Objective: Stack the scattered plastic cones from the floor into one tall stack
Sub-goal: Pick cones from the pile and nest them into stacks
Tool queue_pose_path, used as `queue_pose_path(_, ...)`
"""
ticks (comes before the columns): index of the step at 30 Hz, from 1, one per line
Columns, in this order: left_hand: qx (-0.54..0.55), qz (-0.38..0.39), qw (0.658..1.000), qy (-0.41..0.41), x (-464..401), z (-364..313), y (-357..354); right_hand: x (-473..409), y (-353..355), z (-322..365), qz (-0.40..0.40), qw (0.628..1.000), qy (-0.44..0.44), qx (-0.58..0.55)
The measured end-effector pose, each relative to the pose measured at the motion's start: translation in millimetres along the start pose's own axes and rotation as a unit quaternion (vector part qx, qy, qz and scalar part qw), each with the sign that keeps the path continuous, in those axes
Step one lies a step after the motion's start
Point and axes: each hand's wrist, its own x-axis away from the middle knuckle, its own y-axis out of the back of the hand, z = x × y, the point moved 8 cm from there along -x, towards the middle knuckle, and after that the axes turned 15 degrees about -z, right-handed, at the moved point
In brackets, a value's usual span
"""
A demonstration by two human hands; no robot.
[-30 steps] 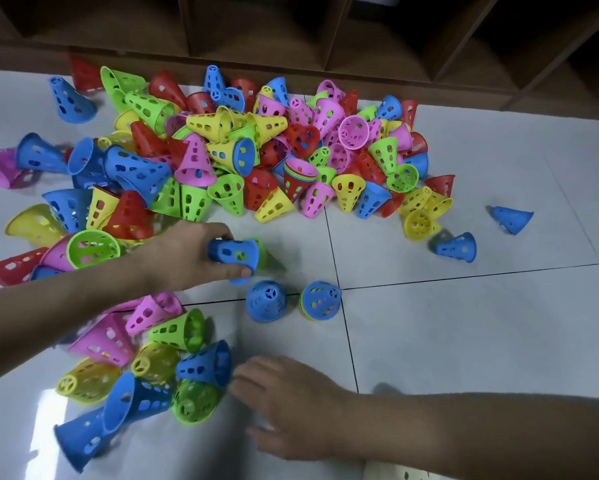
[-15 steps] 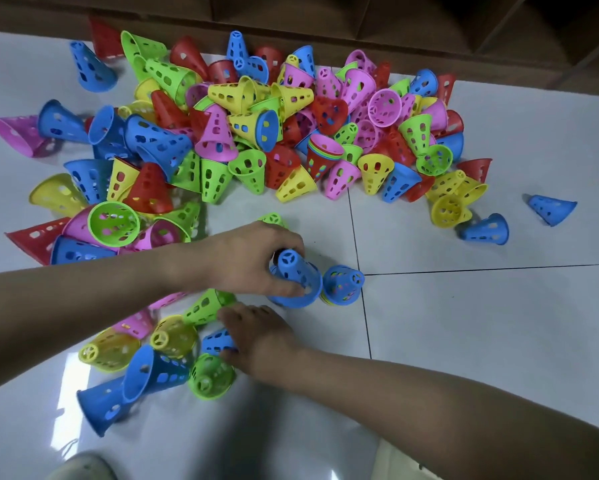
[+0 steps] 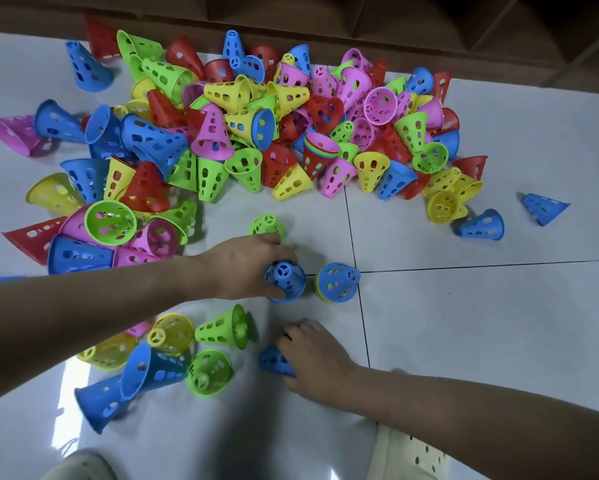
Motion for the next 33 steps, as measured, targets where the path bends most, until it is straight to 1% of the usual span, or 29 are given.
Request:
queue_pose_path(2,0.006,0.002,1.000,0.008,2.6,6.9,-3.1,9.1,12.1,-7.6,-0.027,0.998,-0.024,-0.059)
queue_pose_path(4,0.012,0.001,1.000,0.012,6.7,13.8,-4.8,17.4,36.8,-9.7,-0.068,0.991,-0.029,-0.109)
queue_pose_path(6,0.018,-0.008,1.000,0.016,12.0,21.9,-4.8,24.0,72.9,-14.0,-0.143,0.979,-0.036,-0.142)
queue_pose_path(8,0.017,-0.005,0.999,0.029,21.8,31.8,-6.1,29.7,109.0,-28.0,-0.228,0.957,-0.065,-0.168)
queue_pose_path(10,0.013,0.024,0.999,0.034,37.5,40.3,-12.3,34.7,135.2,-50.2,-0.287,0.930,-0.116,-0.199)
queue_pose_path(13,0.017,0.105,0.994,0.037,67.0,45.5,-27.3,38.8,152.8,-83.0,-0.329,0.899,-0.191,-0.219)
queue_pose_path(15,-0.004,0.162,0.986,0.045,86.6,48.4,-39.9,39.7,146.9,-102.9,-0.317,0.885,-0.246,-0.237)
queue_pose_path(16,-0.031,0.183,0.982,0.039,94.5,49.0,-46.8,39.5,141.0,-110.0,-0.300,0.883,-0.265,-0.246)
queue_pose_path(18,-0.084,0.194,0.977,0.007,105.6,47.7,-62.2,38.5,127.3,-119.2,-0.265,0.882,-0.286,-0.264)
queue_pose_path(20,-0.094,0.171,0.981,-0.013,109.6,45.9,-74.7,37.9,116.2,-122.8,-0.238,0.884,-0.294,-0.276)
queue_pose_path(22,-0.085,0.149,0.985,-0.007,111.0,46.6,-82.2,37.5,109.9,-123.4,-0.221,0.888,-0.294,-0.274)
queue_pose_path(25,-0.082,0.134,0.988,0.000,108.0,45.4,-86.5,37.2,105.5,-124.1,-0.210,0.896,-0.292,-0.261)
queue_pose_path(28,-0.074,0.116,0.990,0.017,100.1,45.4,-71.5,37.7,105.2,-123.1,-0.213,0.900,-0.292,-0.243)
queue_pose_path(30,-0.062,0.064,0.996,0.006,90.2,42.6,-50.8,37.6,105.5,-119.3,-0.223,0.907,-0.278,-0.226)
queue_pose_path(33,0.045,-0.036,0.998,0.022,79.1,38.3,-11.6,35.6,105.6,-112.2,-0.229,0.913,-0.256,-0.222)
